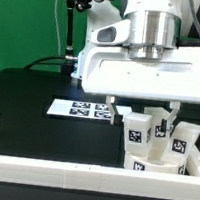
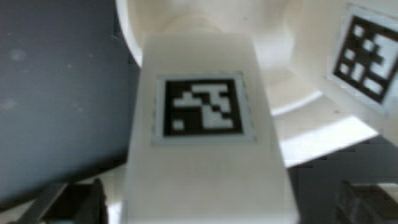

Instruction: Assemble stool

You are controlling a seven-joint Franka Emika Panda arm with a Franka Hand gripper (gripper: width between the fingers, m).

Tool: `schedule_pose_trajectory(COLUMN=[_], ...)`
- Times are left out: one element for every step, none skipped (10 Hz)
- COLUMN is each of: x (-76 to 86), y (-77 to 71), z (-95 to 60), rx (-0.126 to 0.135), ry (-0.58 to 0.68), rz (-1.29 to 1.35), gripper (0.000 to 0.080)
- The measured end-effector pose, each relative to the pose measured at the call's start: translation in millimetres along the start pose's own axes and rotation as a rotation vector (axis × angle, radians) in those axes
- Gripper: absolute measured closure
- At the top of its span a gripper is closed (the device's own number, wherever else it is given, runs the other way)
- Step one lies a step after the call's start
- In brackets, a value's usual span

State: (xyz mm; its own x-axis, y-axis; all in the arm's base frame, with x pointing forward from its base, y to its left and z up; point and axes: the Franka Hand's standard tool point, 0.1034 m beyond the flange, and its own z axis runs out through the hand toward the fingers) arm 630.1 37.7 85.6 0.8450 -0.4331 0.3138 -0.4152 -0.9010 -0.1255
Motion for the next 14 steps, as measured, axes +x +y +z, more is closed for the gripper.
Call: schedule_pose_trajectory(x=[2.5, 5.8, 10.3, 14.3, 12.1, 11.8, 12.2, 10.6, 5.7, 12.3, 9.6, 6.8, -0.2, 1.7], y=[-1.5, -2.1, -0.9, 1.7, 1.9, 2.6, 2.3, 3.3, 7.4, 9.9, 16.9, 22.0, 22.6, 14.8], z=[-3.9, -9.1, -12.9, -13.6, -12.3, -12.0, -11.9, -11.1, -10.2, -10.9, -9.6, -9.7, -12.0, -11.4], rx=[0.004, 0.008, 0.012, 0.012, 0.009, 0.006, 0.006, 0.003, -0.015, -0.019, -0.031, -0.04, -0.049, -0.039], ry=[0.003, 0.002, 0.007, 0.011, 0.0, -0.019, -0.015, -0.029, -0.133, -0.166, -0.231, -0.276, -0.341, -0.309], rz=[0.001, 0.003, 0.004, 0.003, 0.001, 0.003, 0.003, 0.002, -0.001, 0.009, 0.015, 0.023, 0.024, 0.021], gripper=[0.0153, 0.015, 0.015, 0.015, 0.015, 0.015, 0.015, 0.015, 0.015, 0.015, 0.015, 0.015, 0.015, 0.015])
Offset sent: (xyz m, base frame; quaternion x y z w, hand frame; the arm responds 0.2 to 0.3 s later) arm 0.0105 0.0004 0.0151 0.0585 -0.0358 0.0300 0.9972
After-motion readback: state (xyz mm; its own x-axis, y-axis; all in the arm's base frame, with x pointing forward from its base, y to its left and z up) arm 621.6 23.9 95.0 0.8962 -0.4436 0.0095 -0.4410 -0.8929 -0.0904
